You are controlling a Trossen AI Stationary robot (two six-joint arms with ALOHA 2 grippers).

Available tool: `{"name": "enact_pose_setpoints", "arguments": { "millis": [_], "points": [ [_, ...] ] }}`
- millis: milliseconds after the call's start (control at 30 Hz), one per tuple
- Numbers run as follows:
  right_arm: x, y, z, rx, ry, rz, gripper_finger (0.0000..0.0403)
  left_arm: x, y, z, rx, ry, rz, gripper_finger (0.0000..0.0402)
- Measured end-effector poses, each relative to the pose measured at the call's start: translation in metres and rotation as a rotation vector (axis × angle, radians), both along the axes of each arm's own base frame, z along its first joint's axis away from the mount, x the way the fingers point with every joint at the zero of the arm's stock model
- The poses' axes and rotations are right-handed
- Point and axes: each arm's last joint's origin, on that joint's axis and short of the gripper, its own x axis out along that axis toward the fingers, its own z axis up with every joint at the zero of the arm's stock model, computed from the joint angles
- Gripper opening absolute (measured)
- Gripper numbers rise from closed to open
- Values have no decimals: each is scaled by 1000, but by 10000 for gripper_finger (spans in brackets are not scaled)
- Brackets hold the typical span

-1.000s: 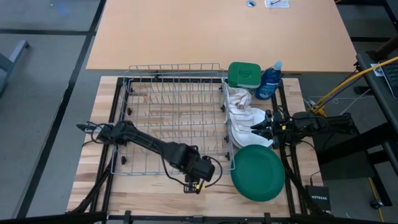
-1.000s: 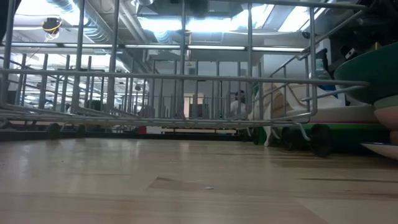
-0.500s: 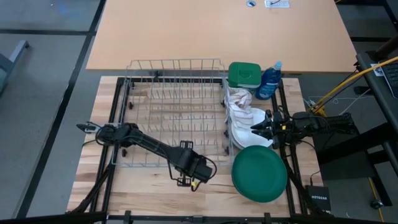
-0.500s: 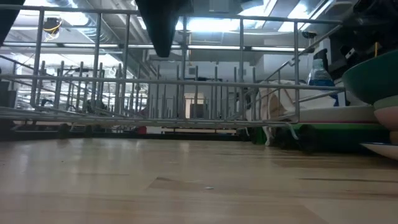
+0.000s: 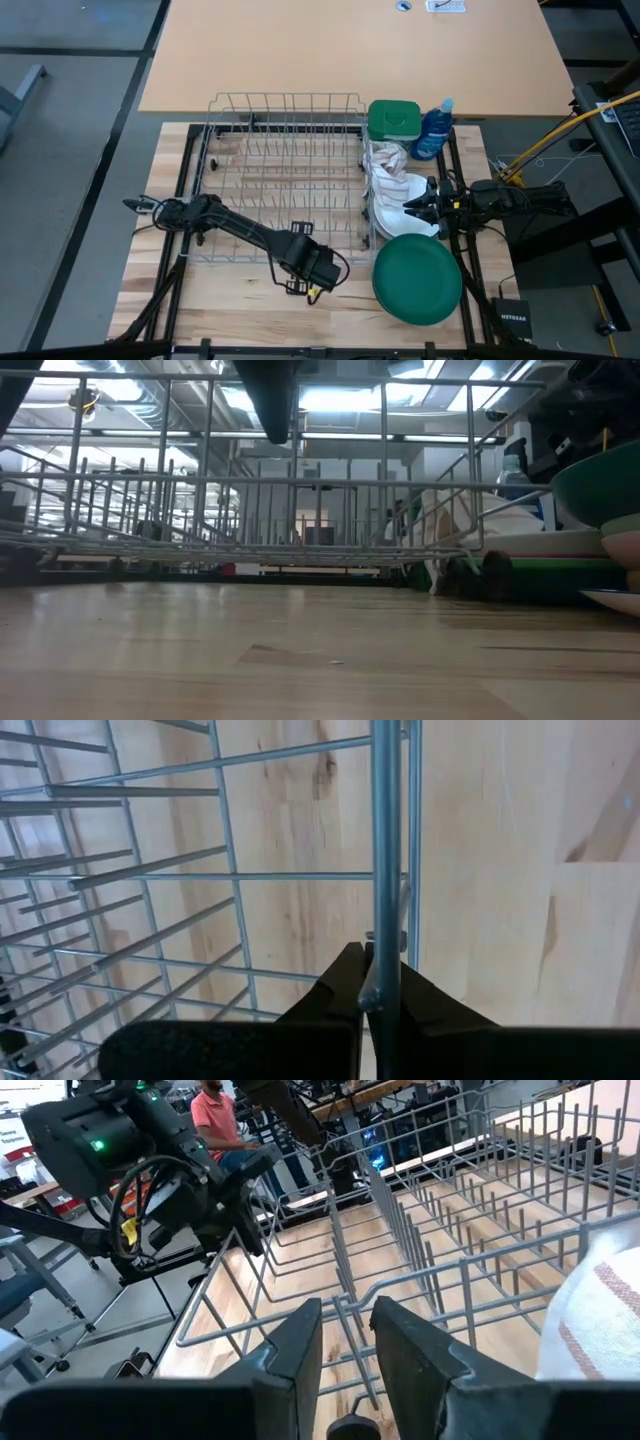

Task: Sort dishes
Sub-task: Prepare the dish rack

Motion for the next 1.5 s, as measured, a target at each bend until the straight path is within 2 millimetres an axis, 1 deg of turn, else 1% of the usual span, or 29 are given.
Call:
{"name": "enact_pose_setpoints", "arguments": {
  "millis": [133,267,400,567,667,867,967,1067,1233,1367,1500],
  "points": [
    [0,0,0,0,-1,0,99,2,7,1,-6,-15,48,1],
    [0,0,0,0,-1,-1,99,3,11,1,-6,-11,44,1],
    [0,0,0,0,-1,0,99,3,11,1,-13,-10,52,1],
    [0,0,0,0,0,0,99,2,7,0,-92,29,16,1],
    [0,0,0,0,-1,0,99,1,4,0,-102,33,0,1],
    [0,0,0,0,-1,0,99,1,2,0,-132,30,40,2],
    [0,0,0,0,-1,0,99,0,2,0,-180,42,73,21],
    [0,0,0,0,0,1,99,0,1,0,-229,55,111,54],
    [0,0,0,0,0,0,99,-1,1,0,-245,60,126,106],
    [0,0,0,-1,-1,1,99,-1,1,0,-255,63,128,125],
    [0,0,0,0,-3,1,99,-1,-1,-1,-301,76,148,129]
  ]
}}
